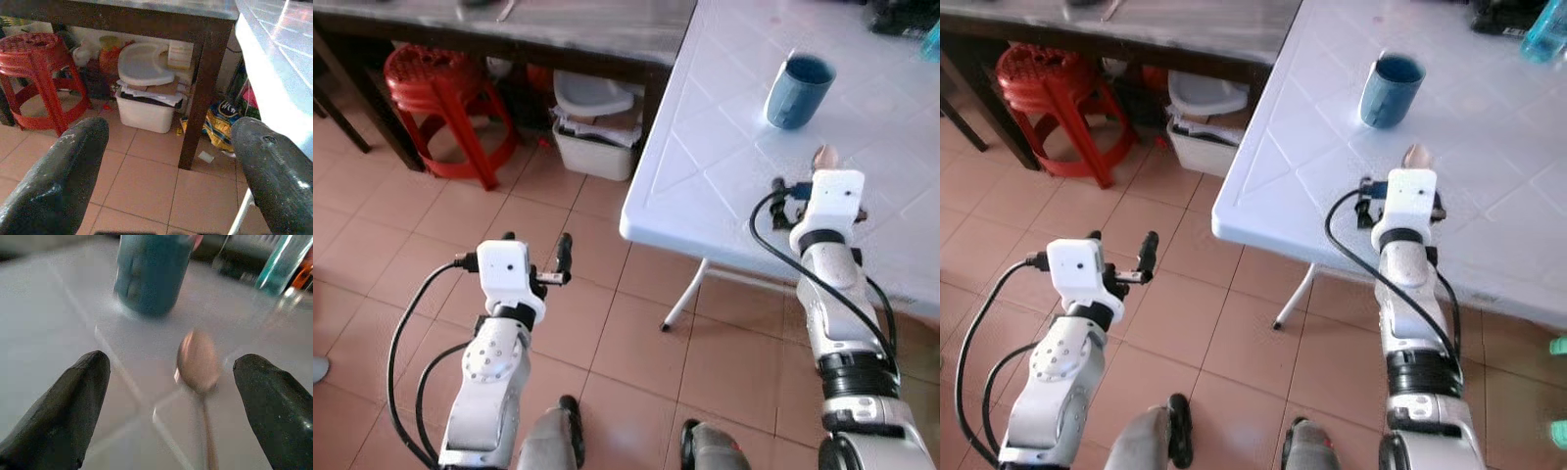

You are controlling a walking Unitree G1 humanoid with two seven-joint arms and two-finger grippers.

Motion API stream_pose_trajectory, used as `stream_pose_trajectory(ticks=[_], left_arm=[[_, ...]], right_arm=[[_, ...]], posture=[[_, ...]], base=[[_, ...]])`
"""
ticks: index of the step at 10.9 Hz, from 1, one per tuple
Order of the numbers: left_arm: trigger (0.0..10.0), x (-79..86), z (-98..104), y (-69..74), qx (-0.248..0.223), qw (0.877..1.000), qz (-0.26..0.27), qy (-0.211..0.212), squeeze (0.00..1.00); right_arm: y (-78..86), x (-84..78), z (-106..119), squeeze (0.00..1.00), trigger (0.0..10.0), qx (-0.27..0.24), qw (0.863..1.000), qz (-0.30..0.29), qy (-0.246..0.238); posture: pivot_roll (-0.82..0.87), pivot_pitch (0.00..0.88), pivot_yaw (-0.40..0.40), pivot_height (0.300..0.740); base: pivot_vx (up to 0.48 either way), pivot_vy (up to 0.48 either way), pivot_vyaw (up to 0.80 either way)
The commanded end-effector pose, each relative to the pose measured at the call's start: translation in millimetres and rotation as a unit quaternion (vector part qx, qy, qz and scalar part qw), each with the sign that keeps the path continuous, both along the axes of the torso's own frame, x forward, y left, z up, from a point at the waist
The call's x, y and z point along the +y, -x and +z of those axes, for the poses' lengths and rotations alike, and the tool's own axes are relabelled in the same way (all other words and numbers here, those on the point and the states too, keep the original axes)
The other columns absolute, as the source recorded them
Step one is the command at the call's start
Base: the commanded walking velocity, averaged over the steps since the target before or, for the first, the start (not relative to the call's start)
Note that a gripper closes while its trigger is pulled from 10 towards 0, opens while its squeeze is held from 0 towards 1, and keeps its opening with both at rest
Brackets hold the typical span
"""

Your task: Setting the table

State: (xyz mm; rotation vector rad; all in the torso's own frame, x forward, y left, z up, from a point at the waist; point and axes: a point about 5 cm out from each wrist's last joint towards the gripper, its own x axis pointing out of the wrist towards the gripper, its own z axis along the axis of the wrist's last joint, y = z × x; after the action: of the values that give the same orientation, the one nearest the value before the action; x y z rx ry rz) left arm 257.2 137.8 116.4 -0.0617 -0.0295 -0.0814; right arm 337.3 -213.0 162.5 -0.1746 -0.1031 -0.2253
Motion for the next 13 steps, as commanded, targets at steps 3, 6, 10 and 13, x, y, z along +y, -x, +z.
stream_pose_trajectory(ticks=[3,6,10,13], left_arm=[[10.0,-1.3,10,-0.9,-0.021,1.000,-0.006,0.009,0.00],[10.0,-0.1,16,0.3,-0.031,0.999,-0.003,0.015,0.00],[10.0,2.7,13,7.3,-0.028,0.999,-0.019,0.015,0.00],[10.0,7.7,3,13.0,-0.019,1.000,-0.014,0.003,0.00]], right_arm=[[16.4,10.0,9,0.00,10.0,-0.048,0.999,0.012,0.013],[50.7,26.4,-5,0.00,10.0,-0.041,0.998,0.040,0.019],[67.7,20.3,-15,0.00,10.0,-0.019,0.999,0.021,0.026],[78.1,17.0,-30,0.00,10.0,0.005,1.000,0.004,0.014]], posture=[[-0.01,0.205,-0.004,0.740],[-0.02,0.192,-0.009,0.740],[-0.04,0.180,-0.011,0.740],[-0.03,0.144,-0.027,0.740]], base=[[0.364,0.000,-0.53],[0.363,0.000,0.00],[0.083,0.000,0.00],[0.000,0.000,0.00]])
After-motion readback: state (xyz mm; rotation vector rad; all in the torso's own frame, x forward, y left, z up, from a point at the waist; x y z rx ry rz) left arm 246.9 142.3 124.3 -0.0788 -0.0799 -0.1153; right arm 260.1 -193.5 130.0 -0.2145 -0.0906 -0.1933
